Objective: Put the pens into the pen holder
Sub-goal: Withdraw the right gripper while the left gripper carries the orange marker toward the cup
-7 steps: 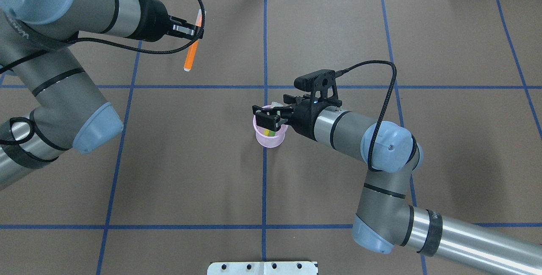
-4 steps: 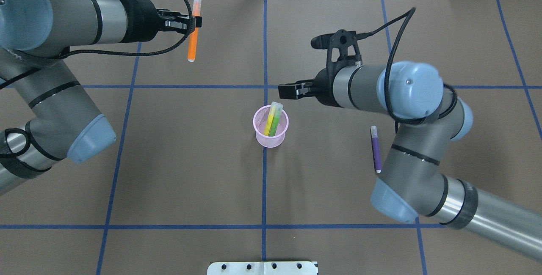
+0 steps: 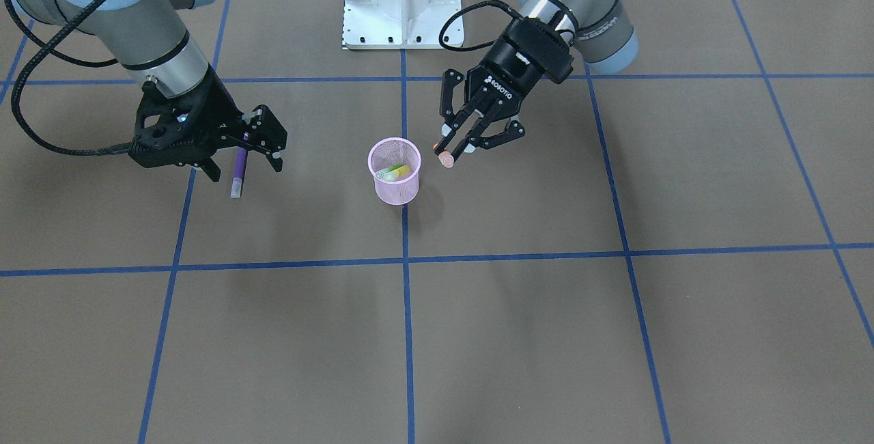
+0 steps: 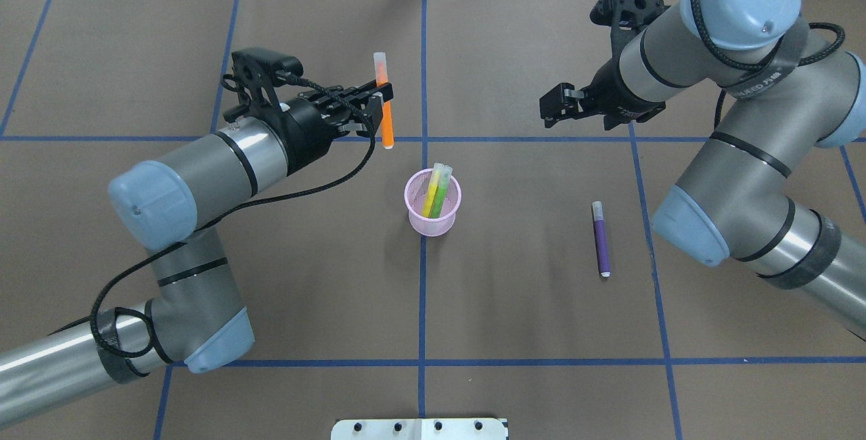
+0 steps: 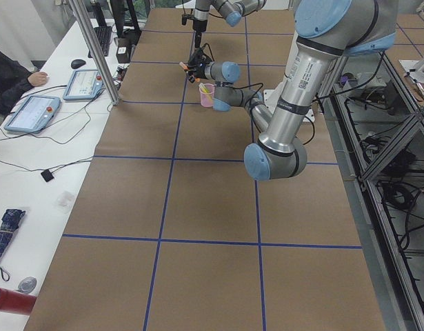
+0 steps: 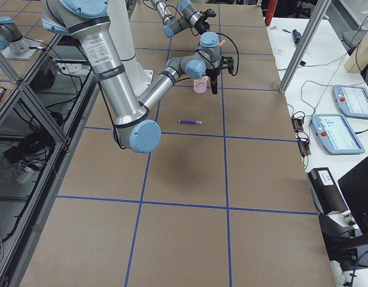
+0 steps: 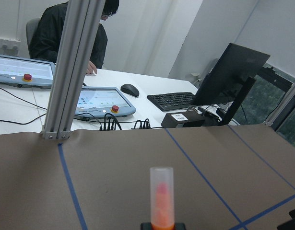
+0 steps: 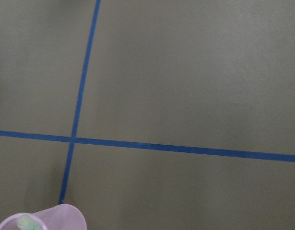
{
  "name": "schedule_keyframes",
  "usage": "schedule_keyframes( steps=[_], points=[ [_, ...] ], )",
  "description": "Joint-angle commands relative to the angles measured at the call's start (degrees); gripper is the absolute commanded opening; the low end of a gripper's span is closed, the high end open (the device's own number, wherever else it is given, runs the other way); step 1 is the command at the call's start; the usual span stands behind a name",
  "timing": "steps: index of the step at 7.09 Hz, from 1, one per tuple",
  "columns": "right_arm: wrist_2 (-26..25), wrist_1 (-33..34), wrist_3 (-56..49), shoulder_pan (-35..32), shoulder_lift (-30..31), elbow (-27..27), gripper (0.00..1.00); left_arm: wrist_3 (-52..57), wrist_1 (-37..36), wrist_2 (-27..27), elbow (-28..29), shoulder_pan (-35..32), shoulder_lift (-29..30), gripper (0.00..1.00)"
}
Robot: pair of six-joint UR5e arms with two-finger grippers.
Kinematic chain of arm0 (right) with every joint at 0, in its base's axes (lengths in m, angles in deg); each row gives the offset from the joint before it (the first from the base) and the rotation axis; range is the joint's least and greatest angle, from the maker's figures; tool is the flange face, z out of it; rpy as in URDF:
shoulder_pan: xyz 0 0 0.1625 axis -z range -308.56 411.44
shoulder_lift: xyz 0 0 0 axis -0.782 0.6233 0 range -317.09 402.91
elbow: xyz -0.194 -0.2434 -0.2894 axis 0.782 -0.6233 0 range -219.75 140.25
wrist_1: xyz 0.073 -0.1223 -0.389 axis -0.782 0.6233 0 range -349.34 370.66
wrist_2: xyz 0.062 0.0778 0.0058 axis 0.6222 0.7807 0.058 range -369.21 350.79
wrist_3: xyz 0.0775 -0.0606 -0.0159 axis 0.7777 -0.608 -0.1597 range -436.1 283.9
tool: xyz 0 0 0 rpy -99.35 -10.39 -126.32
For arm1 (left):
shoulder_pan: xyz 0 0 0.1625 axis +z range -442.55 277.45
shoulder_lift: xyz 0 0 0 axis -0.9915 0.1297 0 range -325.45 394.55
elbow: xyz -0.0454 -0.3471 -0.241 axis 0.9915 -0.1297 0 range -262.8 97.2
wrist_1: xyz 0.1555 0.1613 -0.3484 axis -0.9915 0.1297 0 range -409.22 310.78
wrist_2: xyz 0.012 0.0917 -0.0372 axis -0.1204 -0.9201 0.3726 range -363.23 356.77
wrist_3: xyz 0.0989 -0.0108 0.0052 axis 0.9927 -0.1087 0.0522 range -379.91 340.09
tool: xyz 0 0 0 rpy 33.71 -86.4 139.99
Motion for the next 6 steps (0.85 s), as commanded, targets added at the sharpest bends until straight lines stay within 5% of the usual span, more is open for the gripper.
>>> schedule_keyframes(
  steps=[1,6],
  points=[
    [0.25,2.09,2.84,-0.12,0.4,0.01,0.99,0.25,12.57,-3.7,9.91,2.88,1.45,0.0],
    [0.25,2.0,3.04,-0.12,0.49,-0.07,0.99,0.7,12.41,-3.27,13.28,5.43,4.36,0.0]
  ],
)
